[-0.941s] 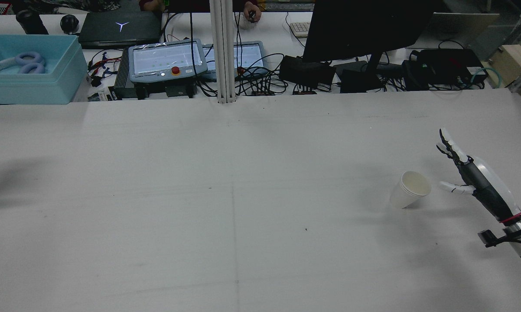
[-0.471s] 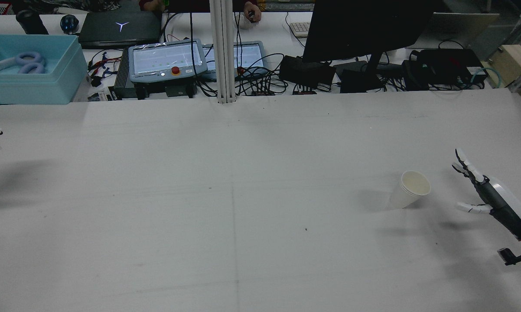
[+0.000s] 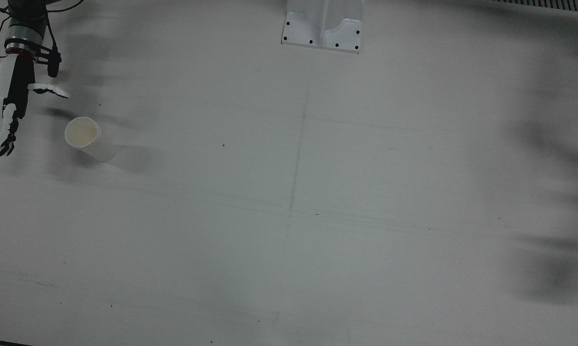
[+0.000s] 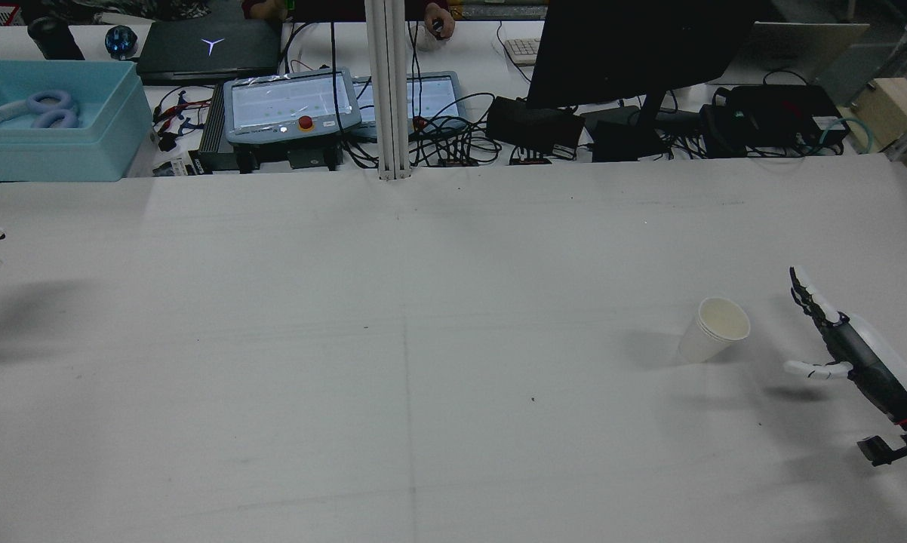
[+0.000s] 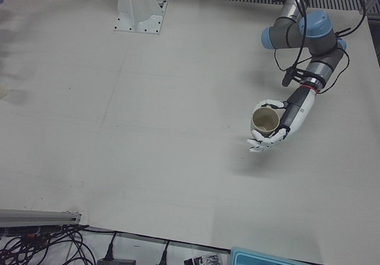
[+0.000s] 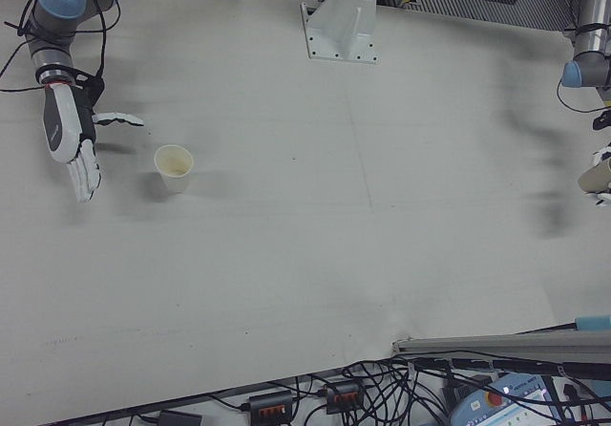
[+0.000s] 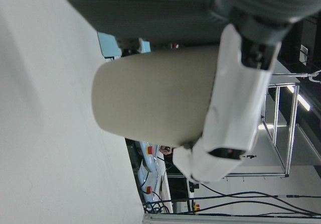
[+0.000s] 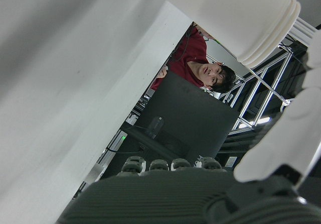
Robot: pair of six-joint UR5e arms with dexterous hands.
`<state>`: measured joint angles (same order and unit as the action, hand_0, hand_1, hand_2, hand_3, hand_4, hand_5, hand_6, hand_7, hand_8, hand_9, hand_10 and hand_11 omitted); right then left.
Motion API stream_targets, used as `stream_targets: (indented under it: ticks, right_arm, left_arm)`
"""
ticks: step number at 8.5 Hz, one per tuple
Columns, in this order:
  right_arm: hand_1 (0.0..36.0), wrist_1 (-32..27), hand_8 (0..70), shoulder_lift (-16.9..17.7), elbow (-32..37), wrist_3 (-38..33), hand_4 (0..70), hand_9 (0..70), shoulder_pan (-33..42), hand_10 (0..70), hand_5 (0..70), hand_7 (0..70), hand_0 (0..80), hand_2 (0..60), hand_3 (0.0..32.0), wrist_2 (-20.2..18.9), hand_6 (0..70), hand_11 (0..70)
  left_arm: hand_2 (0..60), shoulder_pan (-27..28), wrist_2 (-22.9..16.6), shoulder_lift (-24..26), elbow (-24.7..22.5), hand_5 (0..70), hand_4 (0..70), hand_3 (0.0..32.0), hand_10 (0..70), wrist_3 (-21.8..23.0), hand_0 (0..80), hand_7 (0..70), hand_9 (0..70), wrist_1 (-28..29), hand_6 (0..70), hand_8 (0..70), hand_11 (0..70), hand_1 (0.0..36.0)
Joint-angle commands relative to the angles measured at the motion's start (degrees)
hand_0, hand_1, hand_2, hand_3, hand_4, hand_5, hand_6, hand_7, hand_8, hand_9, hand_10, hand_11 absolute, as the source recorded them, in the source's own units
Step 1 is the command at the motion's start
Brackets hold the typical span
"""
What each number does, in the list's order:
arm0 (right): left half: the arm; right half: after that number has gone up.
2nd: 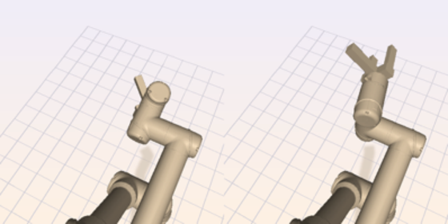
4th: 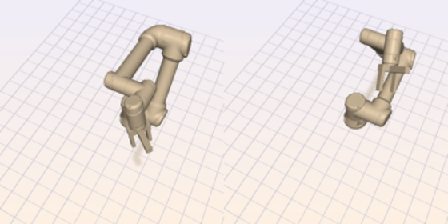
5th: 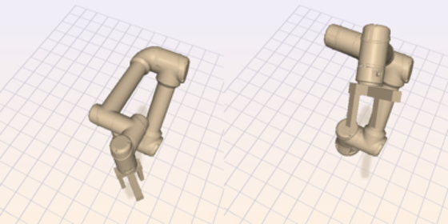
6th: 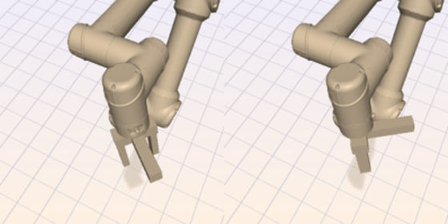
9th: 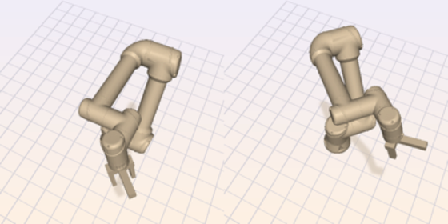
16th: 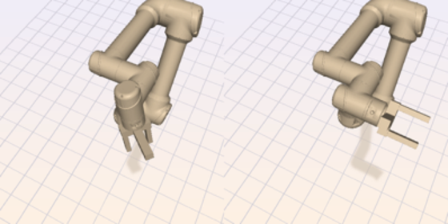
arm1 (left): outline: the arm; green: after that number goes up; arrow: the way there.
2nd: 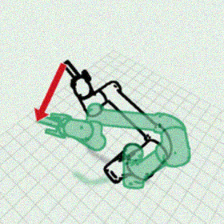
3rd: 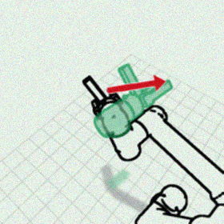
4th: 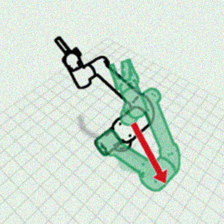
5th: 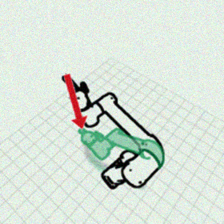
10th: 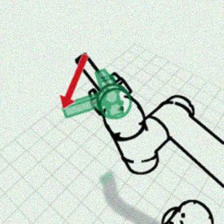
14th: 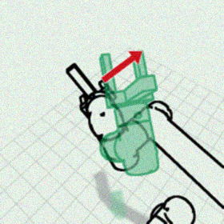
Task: Pour water
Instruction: 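Lower the open right hand beside the white paper cup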
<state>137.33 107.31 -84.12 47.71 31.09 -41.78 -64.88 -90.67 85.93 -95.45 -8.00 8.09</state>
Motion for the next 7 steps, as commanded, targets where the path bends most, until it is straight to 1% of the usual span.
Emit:
stream_targets:
  ticks: [1, 2, 3, 4, 5, 6, 7]
  right_arm:
    - [10.3, 0.39, 0.0, -0.35, 0.36, -7.61, 0.4, 0.0, -3.39, 0.4, 0.7, 0.0, 37.6, 18.4, 0.0, 0.03, 0.0, 1.5]
    - [10.5, 0.74, 0.0, -0.44, 0.27, -9.98, 0.7, 0.0, -4.01, 0.0, 1.5, 0.5, 38.2, 18.2, 0.0, 0.03, 0.0, 0.9]
    - [11.8, 1.7, 0.0, -0.35, 0.01, -13.05, 1.4, 0.0, -4.02, 0.0, 2.7, 1.9, 40.6, 18.2, 0.0, 0.3, 0.2, 0.0]
    - [13.0, 4.75, 0.0, -0.35, -0.43, -14.39, 1.8, 0.0, -3.93, 0.0, 3.4, 2.7, 42.8, 17.9, 0.0, 0.47, 0.7, 0.0]
    - [13.3, 7.92, 0.0, -0.35, -1.65, -15.97, 1.4, 0.0, -3.84, 0.0, 3.7, 2.4, 43.4, 17.8, 0.0, 0.56, 0.4, 0.0]
    - [14.1, 12.47, 0.0, -0.35, -5.31, -17.03, 1.0, 0.0, -3.58, 0.0, 3.9, 2.3, 44.9, 17.3, 0.0, 0.56, 0.2, 0.0]
    - [13.9, 19.57, 0.0, -0.09, -11.09, -17.21, 0.2, 0.0, -2.88, 0.0, 3.6, 1.4, 44.3, 17.2, 0.0, 0.47, 0.0, 0.0]
  left_arm:
    - [60.0, 0.01, -0.03, 0.03, 0.09, 70.0, 25.9, 0.0, 21.1, 0.0, 80.0, 30.7, 22.7, -0.44, 28.0, 18.5, 34.6, 36.0]
    - [60.0, 0.01, -0.03, 0.03, 0.09, 70.0, 25.9, 0.0, 21.2, 0.0, 80.0, 30.7, 22.9, -0.44, 28.0, 18.6, 34.6, 36.0]
    - [60.0, 0.01, -0.03, 0.03, 0.27, 70.0, 26.0, 0.0, 21.3, -0.09, 80.0, 30.8, 23.1, -0.44, 28.3, 18.9, 34.8, 36.0]
    - [60.0, -0.07, -0.03, 0.03, 0.36, 70.0, 26.0, 0.0, 21.5, -0.09, 80.0, 30.8, 23.3, -0.44, 28.5, 19.1, 35.0, 36.0]
    - [60.0, 0.01, -0.03, 0.03, 0.36, 70.0, 26.0, 0.0, 21.5, -0.09, 80.0, 30.6, 23.2, -0.35, 28.4, 19.0, 35.0, 36.0]
    - [60.0, 0.01, 0.05, 0.03, 0.44, 70.0, 25.8, 0.0, 21.5, -0.09, 80.0, 30.4, 23.3, -0.27, 28.3, 19.1, 35.1, 36.0]
    - [60.0, -0.07, 0.06, -0.06, 0.88, 70.0, 25.6, 0.0, 21.5, 0.0, 80.0, 30.1, 23.3, 0.08, 28.0, 19.1, 35.0, 36.0]
